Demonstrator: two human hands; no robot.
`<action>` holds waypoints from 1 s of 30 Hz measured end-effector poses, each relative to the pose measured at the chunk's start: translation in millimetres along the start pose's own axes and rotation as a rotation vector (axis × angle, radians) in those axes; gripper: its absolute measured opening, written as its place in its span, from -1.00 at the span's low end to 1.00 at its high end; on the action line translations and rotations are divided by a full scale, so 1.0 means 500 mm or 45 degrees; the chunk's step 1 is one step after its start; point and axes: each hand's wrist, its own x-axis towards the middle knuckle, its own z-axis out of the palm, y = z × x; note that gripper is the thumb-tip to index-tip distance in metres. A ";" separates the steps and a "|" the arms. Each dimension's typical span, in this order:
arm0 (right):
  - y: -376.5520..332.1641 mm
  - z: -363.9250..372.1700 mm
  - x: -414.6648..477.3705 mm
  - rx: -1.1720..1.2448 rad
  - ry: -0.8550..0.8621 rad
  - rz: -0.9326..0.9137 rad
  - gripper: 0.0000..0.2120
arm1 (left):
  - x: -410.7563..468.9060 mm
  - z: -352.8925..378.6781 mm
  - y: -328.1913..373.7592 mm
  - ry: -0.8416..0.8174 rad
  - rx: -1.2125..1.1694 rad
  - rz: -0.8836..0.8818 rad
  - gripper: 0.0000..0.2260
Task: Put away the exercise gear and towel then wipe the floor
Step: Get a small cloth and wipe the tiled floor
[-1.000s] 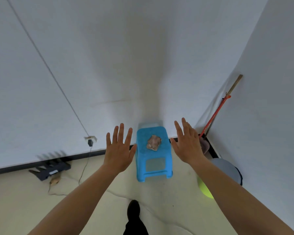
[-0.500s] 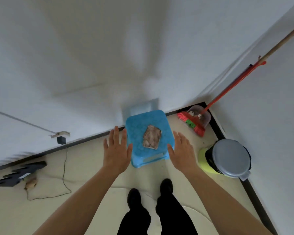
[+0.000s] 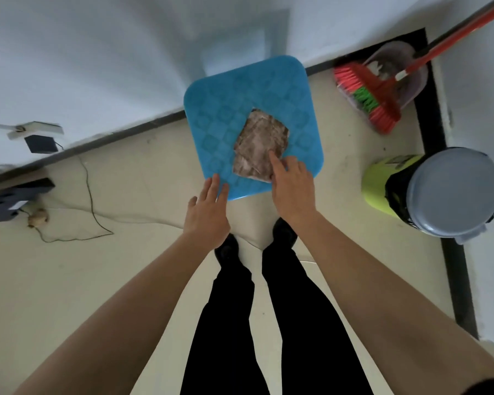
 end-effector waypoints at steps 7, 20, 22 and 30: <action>0.042 -0.058 0.023 0.058 0.036 -0.098 -0.82 | 0.009 -0.058 0.029 -0.060 0.007 -0.100 -0.44; 0.100 -0.617 -0.126 1.324 0.617 0.543 -0.87 | -0.170 -0.587 0.224 0.659 0.115 0.318 -0.47; 0.109 -0.691 -0.184 1.461 0.714 0.593 -0.78 | -0.222 -0.663 0.265 0.827 0.097 0.456 -0.49; 0.052 -0.827 -0.562 1.361 1.092 0.644 -0.66 | -0.449 -0.765 0.392 1.013 0.218 1.035 -0.49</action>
